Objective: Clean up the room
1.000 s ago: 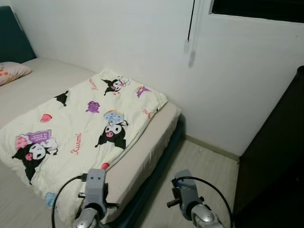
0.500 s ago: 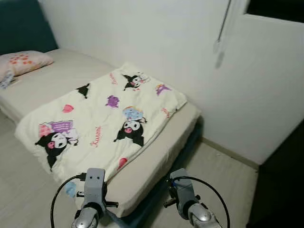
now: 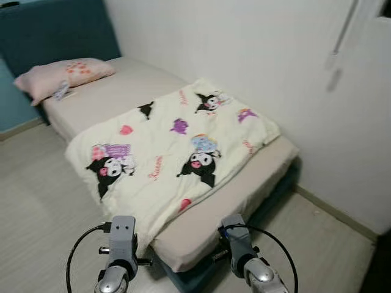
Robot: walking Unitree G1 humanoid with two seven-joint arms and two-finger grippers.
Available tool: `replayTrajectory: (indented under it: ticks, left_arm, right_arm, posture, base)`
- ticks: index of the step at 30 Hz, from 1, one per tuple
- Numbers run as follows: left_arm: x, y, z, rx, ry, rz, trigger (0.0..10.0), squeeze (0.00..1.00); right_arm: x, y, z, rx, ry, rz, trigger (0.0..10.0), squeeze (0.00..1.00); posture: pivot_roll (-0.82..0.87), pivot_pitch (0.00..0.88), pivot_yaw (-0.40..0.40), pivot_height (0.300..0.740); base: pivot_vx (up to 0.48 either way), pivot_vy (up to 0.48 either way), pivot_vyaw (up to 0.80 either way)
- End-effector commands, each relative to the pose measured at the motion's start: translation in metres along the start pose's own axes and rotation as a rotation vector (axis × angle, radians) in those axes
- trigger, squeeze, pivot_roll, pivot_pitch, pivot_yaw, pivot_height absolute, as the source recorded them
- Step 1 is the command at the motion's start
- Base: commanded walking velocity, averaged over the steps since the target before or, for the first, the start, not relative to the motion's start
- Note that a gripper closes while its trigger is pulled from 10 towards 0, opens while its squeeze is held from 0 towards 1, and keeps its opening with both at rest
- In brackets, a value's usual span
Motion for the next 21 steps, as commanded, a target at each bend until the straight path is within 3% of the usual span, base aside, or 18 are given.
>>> replayTrajectory:
  ticks: [1, 11, 21]
  left_arm:
    - [-0.0028, -0.0051, -0.0005, 0.014, -0.007, -0.02, 10.0, 0.0]
    - [-0.0033, 0.0023, 0.0094, 0.002, -0.057, -0.001, 10.0, 0.0]
    - [0.0001, 0.0038, 0.0042, 0.023, -0.02, -0.012, 10.0, 0.0]
  right_arm:
    - [-0.0003, 0.0005, -0.0021, 0.002, 0.007, 0.01, 10.0, 0.0]
    - [-0.0002, 0.0027, -0.003, 0.005, 0.016, 0.021, 10.0, 0.0]
    - [-0.0005, 0.0033, -0.0032, 0.025, 0.014, 0.032, 10.0, 0.0]
  posture:
    - [-0.02, 0.075, 0.017, 0.74]
    - [-0.02, 0.079, 0.022, 0.74]
    - [-0.03, 0.084, 0.025, 0.74]
  base:
    - [0.0, 0.0, 0.8]
    - [0.0, 0.0, 0.8]
    - [0.0, 0.0, 0.0]
Point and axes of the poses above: a point about 5 cm out from each wrist's last joint towards the gripper, its own x axis pointing out of the wrist towards the gripper, its own y axis along the axis of the wrist's last joint, z = x × y, the point moved 4 cm from there along x, pointing out of the wrist towards the gripper, and after that the axes turned 6 degrees about x, right-handed, at the moved point
